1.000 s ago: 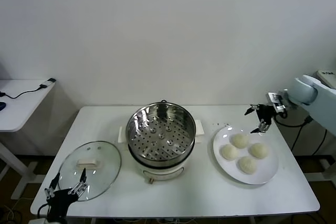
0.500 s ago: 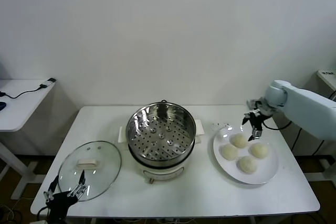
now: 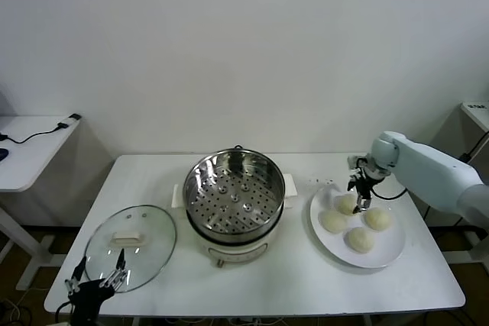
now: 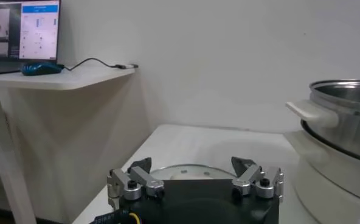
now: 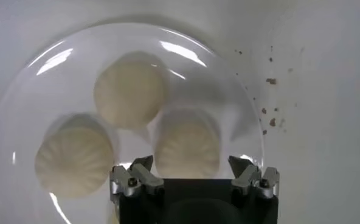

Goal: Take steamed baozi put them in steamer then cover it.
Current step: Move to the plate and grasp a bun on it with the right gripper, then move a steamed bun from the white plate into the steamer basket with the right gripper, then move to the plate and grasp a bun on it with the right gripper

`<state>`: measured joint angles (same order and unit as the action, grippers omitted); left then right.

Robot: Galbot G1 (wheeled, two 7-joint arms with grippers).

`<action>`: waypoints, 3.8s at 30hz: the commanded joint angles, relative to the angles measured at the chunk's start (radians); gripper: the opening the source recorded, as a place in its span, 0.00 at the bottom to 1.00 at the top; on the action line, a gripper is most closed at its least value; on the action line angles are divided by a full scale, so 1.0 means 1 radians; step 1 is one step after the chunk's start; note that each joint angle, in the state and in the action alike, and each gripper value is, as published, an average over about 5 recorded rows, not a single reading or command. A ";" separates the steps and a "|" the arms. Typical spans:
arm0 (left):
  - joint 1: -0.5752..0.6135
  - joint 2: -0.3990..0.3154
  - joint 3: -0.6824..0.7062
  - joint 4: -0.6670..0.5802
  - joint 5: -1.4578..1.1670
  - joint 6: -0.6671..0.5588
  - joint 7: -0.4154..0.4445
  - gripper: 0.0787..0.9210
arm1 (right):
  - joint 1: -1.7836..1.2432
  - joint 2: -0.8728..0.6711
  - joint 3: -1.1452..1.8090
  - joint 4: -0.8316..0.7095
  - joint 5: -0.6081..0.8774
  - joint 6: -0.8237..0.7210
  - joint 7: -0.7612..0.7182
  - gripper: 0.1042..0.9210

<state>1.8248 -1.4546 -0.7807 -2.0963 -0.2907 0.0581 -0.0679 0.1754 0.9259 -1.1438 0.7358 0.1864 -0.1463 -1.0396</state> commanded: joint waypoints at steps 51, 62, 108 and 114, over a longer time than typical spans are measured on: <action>-0.001 -0.030 0.010 -0.071 0.048 0.022 -0.026 0.88 | 0.620 0.404 -0.307 0.662 -0.252 0.550 -0.043 0.72; 0.010 -0.042 0.004 -0.083 0.059 0.020 -0.027 0.88 | 0.359 0.490 -0.238 0.389 -0.466 0.544 0.037 0.72; 0.001 -0.071 0.008 -0.107 0.067 0.023 -0.032 0.88 | 0.797 -0.261 -0.819 0.757 0.504 -0.098 0.065 0.88; 0.001 -0.081 0.005 -0.110 0.068 0.022 -0.032 0.88 | 0.562 -0.277 -0.694 0.732 0.422 -0.172 0.156 0.88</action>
<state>1.8270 -1.5342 -0.7755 -2.2052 -0.2231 0.0797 -0.1003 0.8593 0.7911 -1.8136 1.3838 0.5598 -0.1473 -0.9686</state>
